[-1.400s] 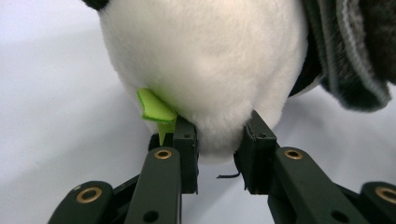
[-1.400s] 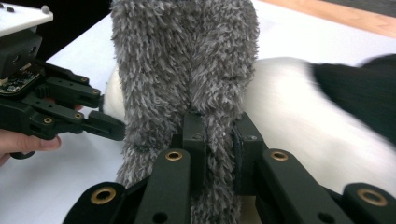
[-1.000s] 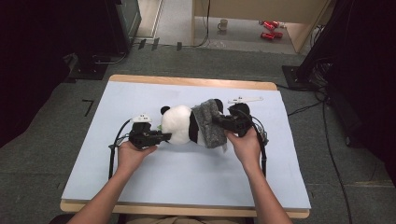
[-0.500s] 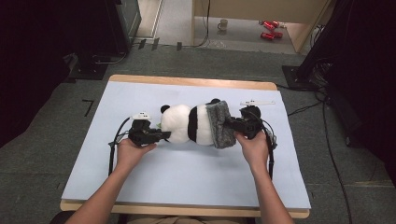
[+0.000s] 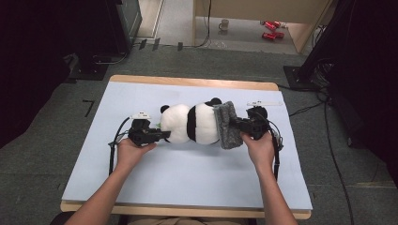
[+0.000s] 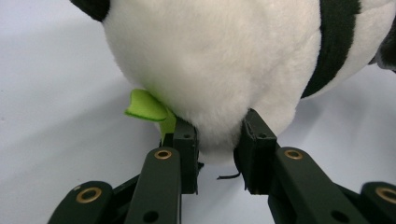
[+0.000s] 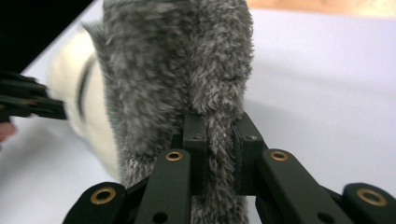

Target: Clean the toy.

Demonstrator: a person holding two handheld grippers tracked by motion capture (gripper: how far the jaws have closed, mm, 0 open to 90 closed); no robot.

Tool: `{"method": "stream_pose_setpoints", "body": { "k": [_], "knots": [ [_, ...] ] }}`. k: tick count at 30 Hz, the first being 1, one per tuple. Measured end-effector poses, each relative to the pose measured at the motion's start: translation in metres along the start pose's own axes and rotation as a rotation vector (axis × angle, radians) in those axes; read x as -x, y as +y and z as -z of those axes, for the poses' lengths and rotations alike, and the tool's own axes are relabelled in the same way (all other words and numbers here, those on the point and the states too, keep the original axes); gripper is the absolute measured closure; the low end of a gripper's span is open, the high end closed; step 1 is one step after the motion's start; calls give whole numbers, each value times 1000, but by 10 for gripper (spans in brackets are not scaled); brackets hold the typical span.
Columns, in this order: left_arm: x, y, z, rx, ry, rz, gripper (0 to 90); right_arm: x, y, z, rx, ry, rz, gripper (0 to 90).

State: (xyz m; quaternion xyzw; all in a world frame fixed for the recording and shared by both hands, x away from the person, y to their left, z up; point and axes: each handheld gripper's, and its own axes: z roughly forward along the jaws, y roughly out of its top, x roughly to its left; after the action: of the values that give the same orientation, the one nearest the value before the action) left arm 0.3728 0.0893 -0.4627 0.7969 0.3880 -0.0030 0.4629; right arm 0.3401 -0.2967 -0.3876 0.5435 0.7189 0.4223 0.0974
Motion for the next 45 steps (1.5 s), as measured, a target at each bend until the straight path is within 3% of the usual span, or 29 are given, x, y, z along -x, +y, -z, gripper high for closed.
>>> {"method": "stream_pose_setpoints", "body": {
  "k": [4,5,8,10,13,16,18,23,26,32,39,45],
  "knots": [
    [-2,1,0,6,1,-2,714,-15,9,12,31,38,42,798],
    [-1,1,0,6,5,-18,713,-17,9,12,32,50,49,798],
    [0,1,0,7,4,-46,706,-28,8,3,-1,95,78,794],
    [-1,0,0,6,3,-57,682,-32,6,-5,-18,76,101,791],
    [-3,0,1,6,-4,-72,602,-29,5,-9,-9,73,89,788],
    [-1,-4,1,-5,13,-156,503,-25,4,-10,-4,56,87,785],
    [-1,-6,1,-11,15,-189,476,-24,4,-12,2,57,78,785],
    [-7,-11,-5,-18,-35,-123,438,-23,7,-15,16,38,83,779],
    [-8,-13,-10,-29,-52,-115,422,-22,7,-16,18,35,78,776],
    [-12,-15,-18,26,-94,-114,344,-18,9,-18,23,31,76,774],
    [-8,-14,-29,71,-41,-115,299,-18,9,-19,31,18,74,762],
    [-7,-12,-31,81,3,-61,460,-19,10,-19,35,19,66,762]
  ]
}}
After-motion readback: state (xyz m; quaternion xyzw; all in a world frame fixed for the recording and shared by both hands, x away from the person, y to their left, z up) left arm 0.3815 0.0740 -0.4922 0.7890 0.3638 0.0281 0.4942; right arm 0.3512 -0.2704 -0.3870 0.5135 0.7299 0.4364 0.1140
